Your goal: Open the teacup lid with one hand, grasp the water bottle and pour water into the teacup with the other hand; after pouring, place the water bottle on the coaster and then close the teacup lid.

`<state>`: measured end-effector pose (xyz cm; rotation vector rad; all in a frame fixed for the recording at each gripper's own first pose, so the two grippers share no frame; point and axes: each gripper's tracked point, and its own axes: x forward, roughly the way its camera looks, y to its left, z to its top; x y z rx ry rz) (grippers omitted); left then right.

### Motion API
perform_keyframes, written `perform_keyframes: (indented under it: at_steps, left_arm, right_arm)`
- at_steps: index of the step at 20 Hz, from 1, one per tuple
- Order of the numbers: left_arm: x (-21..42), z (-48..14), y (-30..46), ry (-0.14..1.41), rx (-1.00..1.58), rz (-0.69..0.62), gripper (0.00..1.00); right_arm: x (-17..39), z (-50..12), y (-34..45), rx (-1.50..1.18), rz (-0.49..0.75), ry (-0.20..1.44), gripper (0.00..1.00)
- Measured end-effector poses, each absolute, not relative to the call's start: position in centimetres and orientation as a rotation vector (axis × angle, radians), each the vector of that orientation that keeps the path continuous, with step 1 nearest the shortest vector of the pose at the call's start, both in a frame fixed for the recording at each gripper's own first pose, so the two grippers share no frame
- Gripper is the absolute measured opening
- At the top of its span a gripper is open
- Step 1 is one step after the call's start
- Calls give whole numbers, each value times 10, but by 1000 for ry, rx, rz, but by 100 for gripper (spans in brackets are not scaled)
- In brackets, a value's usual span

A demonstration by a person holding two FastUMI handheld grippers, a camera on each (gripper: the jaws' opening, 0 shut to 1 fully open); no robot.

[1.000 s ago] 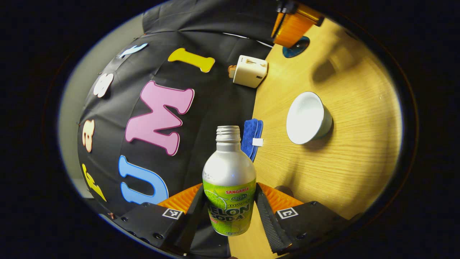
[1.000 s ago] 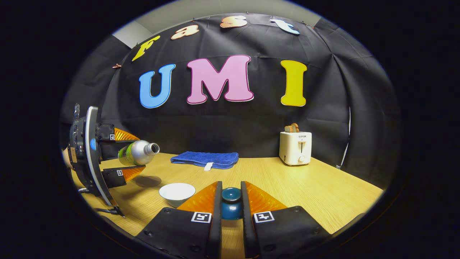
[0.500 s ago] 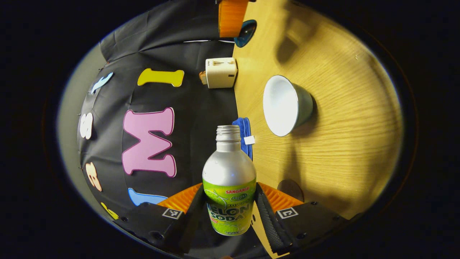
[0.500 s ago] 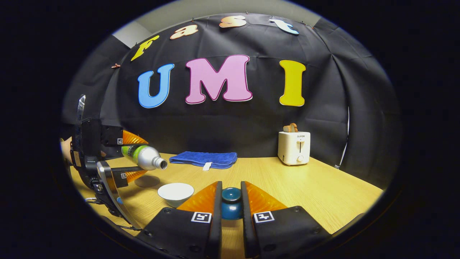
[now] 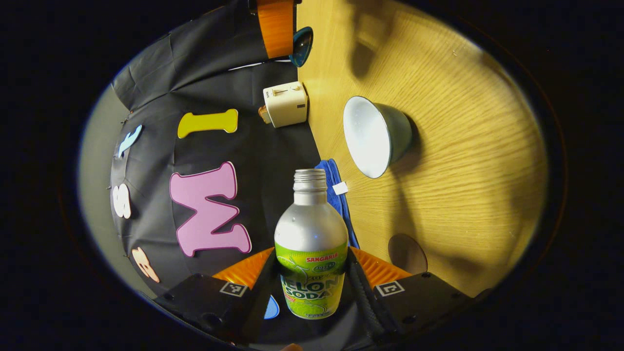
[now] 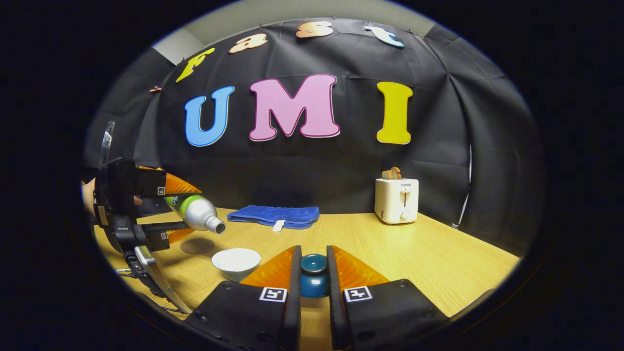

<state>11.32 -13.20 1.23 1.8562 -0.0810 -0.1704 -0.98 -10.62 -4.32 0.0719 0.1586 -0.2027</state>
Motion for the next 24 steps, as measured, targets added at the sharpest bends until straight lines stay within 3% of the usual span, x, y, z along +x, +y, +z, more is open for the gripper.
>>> perform_keyframes:
  at_steps: [24]
  left_arm:
    - [123,58,-141,-215,2209,-102,81]
  right_arm:
    - [-10,-43,-105,73,-195,159,28]
